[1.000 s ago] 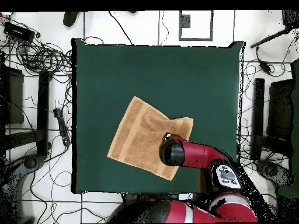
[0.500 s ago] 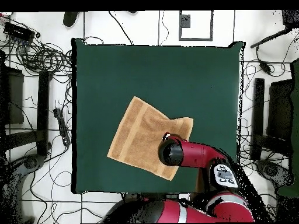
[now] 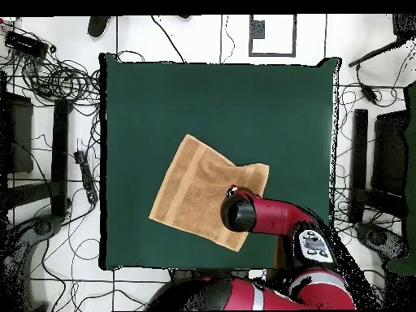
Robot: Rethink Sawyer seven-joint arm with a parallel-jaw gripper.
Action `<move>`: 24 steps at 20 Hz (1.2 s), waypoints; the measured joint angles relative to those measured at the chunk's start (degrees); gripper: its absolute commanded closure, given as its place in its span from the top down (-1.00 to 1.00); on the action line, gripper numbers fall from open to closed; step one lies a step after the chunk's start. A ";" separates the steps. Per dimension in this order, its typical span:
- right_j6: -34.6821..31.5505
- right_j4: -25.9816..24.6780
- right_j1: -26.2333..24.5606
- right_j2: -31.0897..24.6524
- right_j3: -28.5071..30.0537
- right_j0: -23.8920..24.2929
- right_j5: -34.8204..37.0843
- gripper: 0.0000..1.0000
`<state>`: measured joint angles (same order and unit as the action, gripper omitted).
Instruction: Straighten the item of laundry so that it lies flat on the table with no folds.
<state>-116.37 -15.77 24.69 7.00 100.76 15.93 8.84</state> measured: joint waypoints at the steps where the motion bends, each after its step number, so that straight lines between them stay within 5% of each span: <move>1: 0.00 -0.23 0.11 -0.04 0.13 0.13 0.00 1.00; 13: 0.00 -6.39 6.80 0.02 9.42 2.04 0.04 1.00; 24: 0.00 -6.74 13.35 -0.52 14.95 5.18 0.07 1.00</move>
<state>-116.37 -22.51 38.03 6.47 115.71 21.11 8.91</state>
